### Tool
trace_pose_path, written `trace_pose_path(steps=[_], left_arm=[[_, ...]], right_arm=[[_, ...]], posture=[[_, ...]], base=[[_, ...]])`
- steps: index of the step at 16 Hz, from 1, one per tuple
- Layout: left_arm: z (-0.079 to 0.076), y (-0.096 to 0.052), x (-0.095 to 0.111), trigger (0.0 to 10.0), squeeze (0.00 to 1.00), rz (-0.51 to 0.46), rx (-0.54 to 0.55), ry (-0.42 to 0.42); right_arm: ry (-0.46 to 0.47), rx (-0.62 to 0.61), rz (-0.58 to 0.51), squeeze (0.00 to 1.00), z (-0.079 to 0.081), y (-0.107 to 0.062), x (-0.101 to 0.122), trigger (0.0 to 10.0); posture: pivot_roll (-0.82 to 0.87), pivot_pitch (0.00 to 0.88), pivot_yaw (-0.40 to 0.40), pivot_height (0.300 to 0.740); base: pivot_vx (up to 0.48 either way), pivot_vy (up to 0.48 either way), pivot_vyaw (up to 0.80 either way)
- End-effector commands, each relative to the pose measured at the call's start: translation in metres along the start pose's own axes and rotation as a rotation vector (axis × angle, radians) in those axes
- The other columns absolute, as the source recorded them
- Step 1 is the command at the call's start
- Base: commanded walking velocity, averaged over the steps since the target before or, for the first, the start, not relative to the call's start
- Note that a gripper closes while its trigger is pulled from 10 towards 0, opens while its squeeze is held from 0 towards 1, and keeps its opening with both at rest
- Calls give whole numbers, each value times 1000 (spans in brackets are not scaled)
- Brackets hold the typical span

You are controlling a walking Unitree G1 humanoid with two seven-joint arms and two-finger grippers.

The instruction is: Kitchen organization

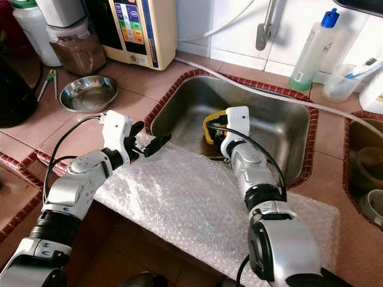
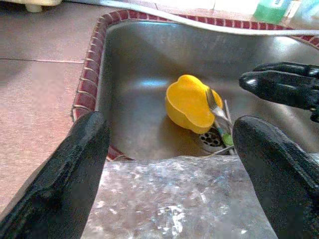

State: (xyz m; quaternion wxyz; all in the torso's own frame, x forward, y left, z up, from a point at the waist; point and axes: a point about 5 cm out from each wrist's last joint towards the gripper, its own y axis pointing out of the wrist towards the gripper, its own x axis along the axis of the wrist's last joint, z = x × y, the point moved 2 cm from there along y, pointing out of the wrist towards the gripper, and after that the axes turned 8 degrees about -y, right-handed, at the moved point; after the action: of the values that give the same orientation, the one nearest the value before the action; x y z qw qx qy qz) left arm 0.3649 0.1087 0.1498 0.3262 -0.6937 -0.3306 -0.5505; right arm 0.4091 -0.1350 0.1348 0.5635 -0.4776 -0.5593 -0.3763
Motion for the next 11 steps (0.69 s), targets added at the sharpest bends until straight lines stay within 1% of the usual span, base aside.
trace_pose_path(steps=[1,2,4,5,6,7,8,9,10,11], left_arm=[[11,1,14,10000,1000,-46,84,29],[22,1,22,10000,1000,-96,172,21],[40,-3,34,10000,1000,-171,311,3],[53,-8,42,10000,1000,-217,403,-20],[68,-15,49,10000,1000,-268,522,-63],[73,-17,51,10000,1000,-280,561,-82],[82,-21,53,10000,1000,-304,633,-133],[87,-23,56,10000,1000,-325,679,-147],[96,-28,56,10000,1000,-341,746,-187],[100,-30,54,10000,1000,-345,780,-224]], right_arm=[[23,15,-62,1000,3,0,9,10000],[31,29,-97,1000,7,0,13,10000],[38,56,-141,1000,15,-1,17,10000],[30,78,-167,1000,20,-2,18,10000],[25,115,-199,1000,28,-4,20,10000],[30,126,-211,1000,31,-5,21,10000],[38,154,-234,1000,36,-7,24,10000],[47,183,-263,1000,40,-9,28,10000],[39,227,-297,1000,47,-13,33,10000],[28,253,-312,1000,51,-16,35,10000]], posture=[[14,98,31,740],[14,100,32,740],[8,102,36,740],[8,103,37,740],[11,105,37,740],[11,106,37,740],[11,107,39,740],[10,108,40,740],[5,109,45,740],[3,110,46,740]], base=[[0,0,0],[0,0,0],[0,0,0],[0,0,0],[0,0,0],[0,0,0],[0,0,0],[0,0,0],[0,0,0],[0,0,0]])
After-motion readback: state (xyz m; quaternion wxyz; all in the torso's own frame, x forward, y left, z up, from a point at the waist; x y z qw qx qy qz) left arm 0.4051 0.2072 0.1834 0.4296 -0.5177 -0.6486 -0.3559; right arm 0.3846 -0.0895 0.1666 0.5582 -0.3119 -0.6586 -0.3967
